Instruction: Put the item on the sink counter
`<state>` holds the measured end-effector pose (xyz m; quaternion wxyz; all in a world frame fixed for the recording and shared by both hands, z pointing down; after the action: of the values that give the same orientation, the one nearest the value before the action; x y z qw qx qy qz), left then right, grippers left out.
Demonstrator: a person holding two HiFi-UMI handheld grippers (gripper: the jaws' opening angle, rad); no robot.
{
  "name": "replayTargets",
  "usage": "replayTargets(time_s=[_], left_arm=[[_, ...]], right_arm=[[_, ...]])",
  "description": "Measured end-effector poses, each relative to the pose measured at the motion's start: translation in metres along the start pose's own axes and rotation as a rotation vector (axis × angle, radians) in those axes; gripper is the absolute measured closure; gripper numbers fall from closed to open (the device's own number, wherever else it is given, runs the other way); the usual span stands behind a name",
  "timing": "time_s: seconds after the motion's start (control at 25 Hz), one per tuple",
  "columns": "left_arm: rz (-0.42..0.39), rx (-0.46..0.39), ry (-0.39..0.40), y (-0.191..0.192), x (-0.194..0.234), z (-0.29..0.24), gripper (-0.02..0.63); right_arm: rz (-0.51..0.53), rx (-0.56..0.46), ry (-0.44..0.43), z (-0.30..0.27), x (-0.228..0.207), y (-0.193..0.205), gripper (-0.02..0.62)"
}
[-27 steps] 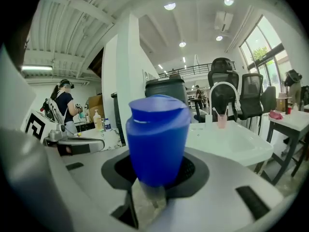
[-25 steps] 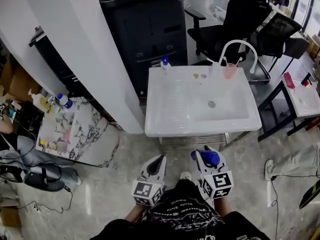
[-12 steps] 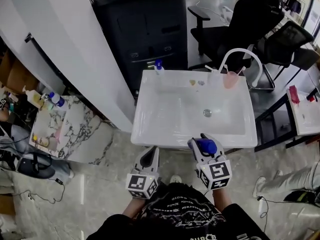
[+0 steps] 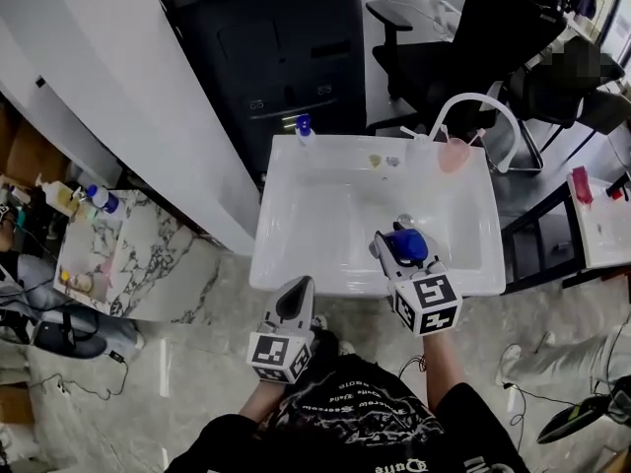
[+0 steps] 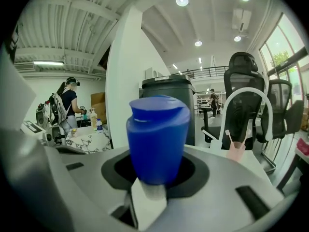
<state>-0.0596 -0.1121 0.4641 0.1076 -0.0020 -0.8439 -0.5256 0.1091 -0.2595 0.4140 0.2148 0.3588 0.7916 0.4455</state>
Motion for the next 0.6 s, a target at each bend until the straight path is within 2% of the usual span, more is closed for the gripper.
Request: replayTargets(time_s=[0.6], left_arm=[[-0.010,-0.005,0.006,-0.033,0.044,-0.040,0.598]], right_arm=[[0.099,0.022,0.034,-0.082,-0.043,-0.074,0.457]])
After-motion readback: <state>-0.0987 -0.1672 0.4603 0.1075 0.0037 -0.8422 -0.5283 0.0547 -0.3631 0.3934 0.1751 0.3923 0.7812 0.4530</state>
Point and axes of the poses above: the fingertips, and each gripper's own axes: z backward along the fingers, x to its left, y out of its underside, the point moved 7 cm from there along z, backward along the fingers, and after that the axes turned 13 degrees about x, right-handed, at the moved point
